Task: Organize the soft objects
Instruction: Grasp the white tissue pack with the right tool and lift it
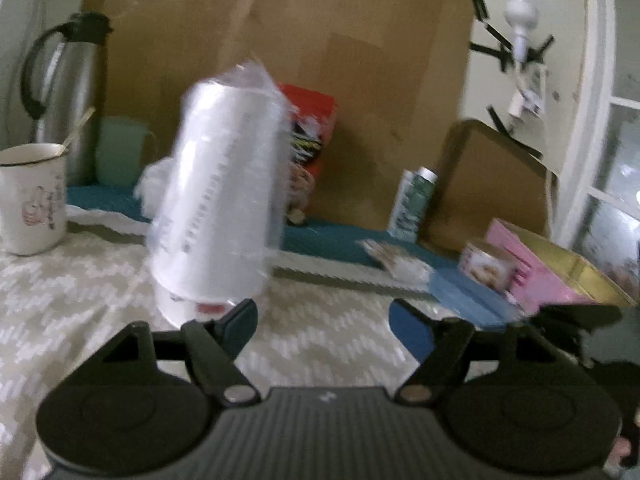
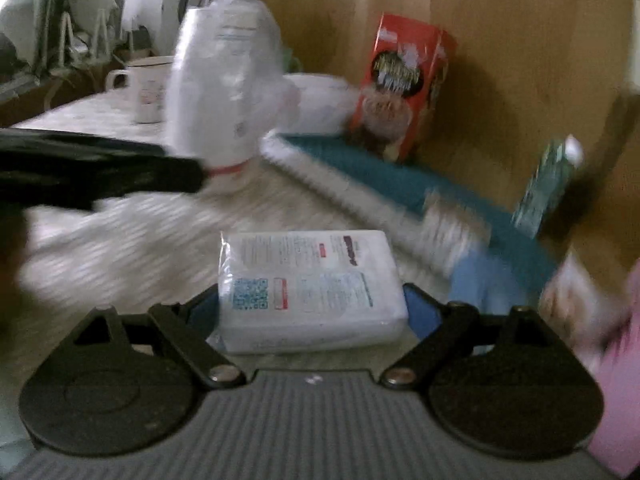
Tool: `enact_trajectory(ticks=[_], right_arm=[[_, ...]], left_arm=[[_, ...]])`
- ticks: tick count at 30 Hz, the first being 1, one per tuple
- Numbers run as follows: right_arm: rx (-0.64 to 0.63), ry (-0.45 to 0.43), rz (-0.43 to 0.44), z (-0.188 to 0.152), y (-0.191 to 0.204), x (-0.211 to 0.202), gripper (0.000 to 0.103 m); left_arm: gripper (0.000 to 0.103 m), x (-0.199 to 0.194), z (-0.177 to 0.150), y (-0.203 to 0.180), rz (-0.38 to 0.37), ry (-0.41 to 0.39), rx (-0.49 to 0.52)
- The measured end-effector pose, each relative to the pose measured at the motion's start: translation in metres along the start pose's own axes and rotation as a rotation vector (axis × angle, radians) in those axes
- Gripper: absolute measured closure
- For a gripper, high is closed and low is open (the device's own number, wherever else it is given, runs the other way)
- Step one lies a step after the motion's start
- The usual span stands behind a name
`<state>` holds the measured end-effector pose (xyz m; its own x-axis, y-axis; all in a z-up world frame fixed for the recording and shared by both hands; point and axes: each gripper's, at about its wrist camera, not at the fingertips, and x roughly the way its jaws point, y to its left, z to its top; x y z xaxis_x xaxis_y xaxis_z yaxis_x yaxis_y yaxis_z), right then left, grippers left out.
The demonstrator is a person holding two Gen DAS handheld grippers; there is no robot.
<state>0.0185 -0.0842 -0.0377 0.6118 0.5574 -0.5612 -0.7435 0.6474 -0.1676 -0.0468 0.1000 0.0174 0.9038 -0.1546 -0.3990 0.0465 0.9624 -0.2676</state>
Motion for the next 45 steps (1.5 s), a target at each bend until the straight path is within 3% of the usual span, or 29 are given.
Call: enact_trajectory(ticks=[2, 5, 10, 16, 22, 25, 30, 34, 38, 40, 42, 45], right_arm=[[0.049, -0.001, 0.022, -0.013, 0.008, -0.019, 0.009], [0.024, -0.055, 0.08, -0.033, 0.021, -0.046, 0.006], [0.011, -0.11, -0.06, -0.056, 0.026, -0.07, 0.0], [0.11, -0.107, -0.071, -0.071, 0.026, -0.08, 0.0], [0.16, -0.085, -0.072, -0.086, 0.02, -0.087, 0.0], [0.182, -0.098, -0.107, -0.09, 0.016, -0.093, 0.0], [0.131, -0.197, -0.182, -0.097, 0.018, -0.11, 0.0], [0.085, -0.303, -0.178, -0.107, 0.017, -0.129, 0.0], [0.131, -0.214, -0.109, -0.114, 0.008, -0.129, 0.0], [0.18, -0.171, -0.069, -0.119, 0.002, -0.127, 0.002], [0.226, -0.145, -0.031, -0.121, -0.002, -0.122, 0.012], [0.267, -0.137, -0.007, -0.118, 0.004, -0.112, 0.014]], left_arm=[[0.028, 0.0, -0.002, -0.004, -0.087, 0.059, -0.024], [0.028, 0.0, -0.006, -0.016, -0.217, 0.136, -0.051], [0.028, 0.008, -0.008, -0.041, -0.322, 0.216, -0.039], [0.028, 0.022, -0.018, -0.063, -0.354, 0.301, -0.028], [0.036, 0.023, -0.032, -0.095, -0.39, 0.368, 0.068], [0.041, 0.027, -0.029, -0.099, -0.401, 0.395, 0.058], [0.043, 0.031, -0.02, -0.099, -0.339, 0.389, 0.039], [0.04, 0.027, -0.014, -0.106, -0.376, 0.39, 0.045], [0.039, 0.021, -0.012, -0.122, -0.41, 0.392, 0.109], [0.043, 0.024, -0.016, -0.127, -0.424, 0.415, 0.132], [0.053, 0.031, -0.023, -0.128, -0.444, 0.466, 0.133], [0.052, 0.036, -0.028, -0.125, -0.446, 0.48, 0.081]])
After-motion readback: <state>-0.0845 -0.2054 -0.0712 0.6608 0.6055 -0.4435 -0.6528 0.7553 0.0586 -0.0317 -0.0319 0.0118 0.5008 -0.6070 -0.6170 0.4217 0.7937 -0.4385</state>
